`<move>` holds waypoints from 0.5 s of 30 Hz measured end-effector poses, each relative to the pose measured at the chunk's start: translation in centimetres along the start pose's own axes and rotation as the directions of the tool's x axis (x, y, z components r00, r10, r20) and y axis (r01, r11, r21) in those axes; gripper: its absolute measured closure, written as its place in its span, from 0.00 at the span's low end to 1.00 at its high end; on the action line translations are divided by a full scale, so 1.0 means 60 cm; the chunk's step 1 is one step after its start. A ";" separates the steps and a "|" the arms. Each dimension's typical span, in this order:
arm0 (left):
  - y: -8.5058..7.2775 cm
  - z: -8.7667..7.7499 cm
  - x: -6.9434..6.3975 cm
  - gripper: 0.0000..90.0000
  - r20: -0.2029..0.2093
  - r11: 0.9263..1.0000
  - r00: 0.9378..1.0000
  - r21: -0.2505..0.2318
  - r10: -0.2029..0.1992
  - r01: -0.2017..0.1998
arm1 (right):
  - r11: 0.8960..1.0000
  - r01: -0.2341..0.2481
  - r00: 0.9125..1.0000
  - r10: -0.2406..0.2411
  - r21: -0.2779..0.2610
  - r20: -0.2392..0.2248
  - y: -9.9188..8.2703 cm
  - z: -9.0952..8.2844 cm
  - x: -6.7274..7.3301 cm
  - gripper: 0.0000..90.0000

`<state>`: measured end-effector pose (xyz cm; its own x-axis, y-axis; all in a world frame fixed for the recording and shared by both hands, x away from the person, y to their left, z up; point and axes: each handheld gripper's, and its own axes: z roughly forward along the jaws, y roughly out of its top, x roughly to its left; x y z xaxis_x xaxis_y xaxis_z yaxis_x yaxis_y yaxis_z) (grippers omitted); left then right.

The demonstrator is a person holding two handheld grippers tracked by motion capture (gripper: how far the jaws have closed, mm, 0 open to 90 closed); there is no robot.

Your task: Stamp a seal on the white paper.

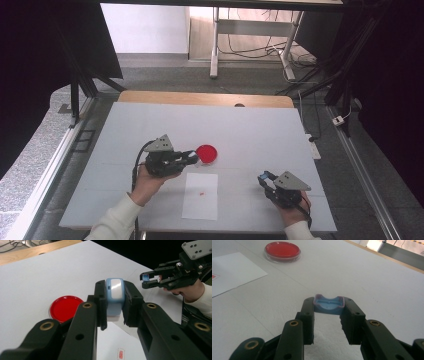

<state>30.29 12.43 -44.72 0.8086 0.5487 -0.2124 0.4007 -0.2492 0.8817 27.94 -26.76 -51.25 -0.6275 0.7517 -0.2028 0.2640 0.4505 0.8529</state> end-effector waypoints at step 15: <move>-0.001 0.004 -0.002 0.83 0.006 1.000 1.000 0.008 0.002 -0.002 | 1.000 0.008 1.000 -0.008 -0.009 -0.005 0.002 0.000 0.003 0.72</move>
<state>30.28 12.19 -44.85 0.8118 0.5438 -0.2130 0.4023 -0.2563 0.8789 27.87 -26.56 -51.22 -0.6332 0.7456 -0.2077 0.2520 0.4523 0.8555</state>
